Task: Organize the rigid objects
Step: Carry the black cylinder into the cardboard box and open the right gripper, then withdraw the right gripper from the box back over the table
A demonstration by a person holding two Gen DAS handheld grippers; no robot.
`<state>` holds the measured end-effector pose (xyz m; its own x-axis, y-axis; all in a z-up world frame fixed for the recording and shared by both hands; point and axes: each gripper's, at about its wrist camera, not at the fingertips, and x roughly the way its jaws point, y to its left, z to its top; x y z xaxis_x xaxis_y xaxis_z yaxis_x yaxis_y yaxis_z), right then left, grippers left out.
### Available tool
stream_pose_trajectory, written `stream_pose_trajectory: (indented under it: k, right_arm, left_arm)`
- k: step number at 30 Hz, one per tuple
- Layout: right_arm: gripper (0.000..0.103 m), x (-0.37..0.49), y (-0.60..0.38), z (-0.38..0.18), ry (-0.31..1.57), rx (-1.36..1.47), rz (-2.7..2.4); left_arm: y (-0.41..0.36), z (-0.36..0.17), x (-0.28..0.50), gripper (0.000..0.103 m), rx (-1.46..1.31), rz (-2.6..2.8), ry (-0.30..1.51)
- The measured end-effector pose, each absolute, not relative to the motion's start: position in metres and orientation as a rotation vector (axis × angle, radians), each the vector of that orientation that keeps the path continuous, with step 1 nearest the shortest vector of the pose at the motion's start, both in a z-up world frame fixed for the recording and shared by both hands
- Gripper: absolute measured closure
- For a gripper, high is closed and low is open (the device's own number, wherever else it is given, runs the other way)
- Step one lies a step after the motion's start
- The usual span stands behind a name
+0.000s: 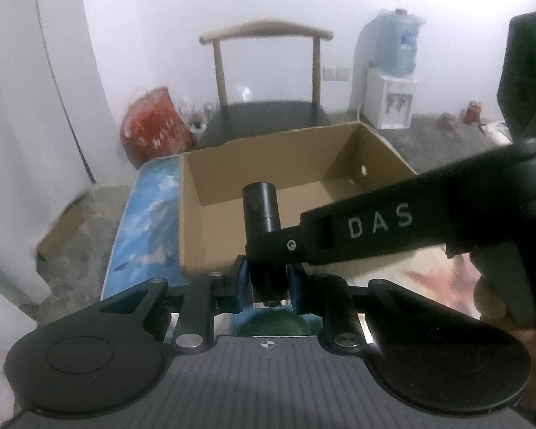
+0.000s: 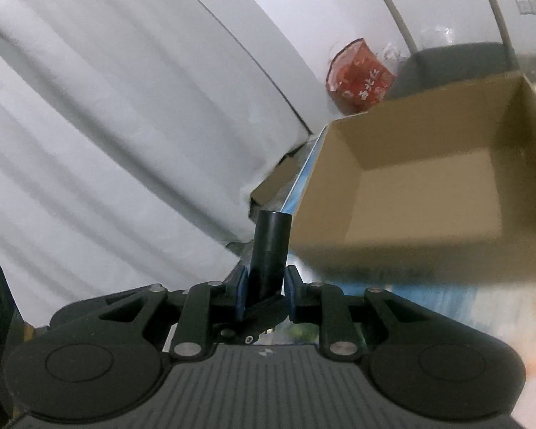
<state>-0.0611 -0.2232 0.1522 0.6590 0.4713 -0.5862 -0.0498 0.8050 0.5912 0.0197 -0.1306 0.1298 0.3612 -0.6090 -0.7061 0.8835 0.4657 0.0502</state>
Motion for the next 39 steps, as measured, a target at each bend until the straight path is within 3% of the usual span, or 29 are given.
stream_pose_trajectory:
  k: [10,16,19,21,25,27,30,35,39]
  right_arm:
    - [0.079,0.099,-0.271,0.096,1.053,0.698,0.226]
    - [0.079,0.157,-0.287,0.056,1.126,0.772,0.205]
    - [0.078,0.171,-0.288,0.043,1.136,0.796,0.211]
    - [0.078,0.177,-0.288,0.038,1.137,0.809,0.218]
    - [0.078,0.167,-0.291,0.039,1.113,0.822,0.218]
    - [0.078,0.159,-0.297,0.047,1.081,0.836,0.223]
    - [0.078,0.139,-0.303,0.063,1.027,0.841,0.234]
    - [0.078,0.097,-0.308,0.095,0.945,0.810,0.241]
    - [0.078,0.067,-0.303,0.111,0.897,0.781,0.253]
  left_arm:
    - [-0.251,0.071,0.117,0.082,0.549,-0.942,0.994]
    - [-0.278,0.053,0.134,0.082,0.614,-0.842,1.008]
    - [-0.281,0.053,0.135,0.076,0.628,-0.813,0.983]
    - [-0.278,0.056,0.132,0.063,0.629,-0.818,0.975]
    - [-0.264,0.072,0.122,0.047,0.625,-0.806,0.921]
    - [-0.252,0.082,0.112,0.032,0.612,-0.819,0.879]
    - [-0.232,0.100,0.093,0.021,0.590,-0.824,0.805]
    - [-0.200,0.126,0.060,0.008,0.552,-0.866,0.707]
    - [-0.179,0.134,0.040,0.006,0.544,-0.898,0.666]
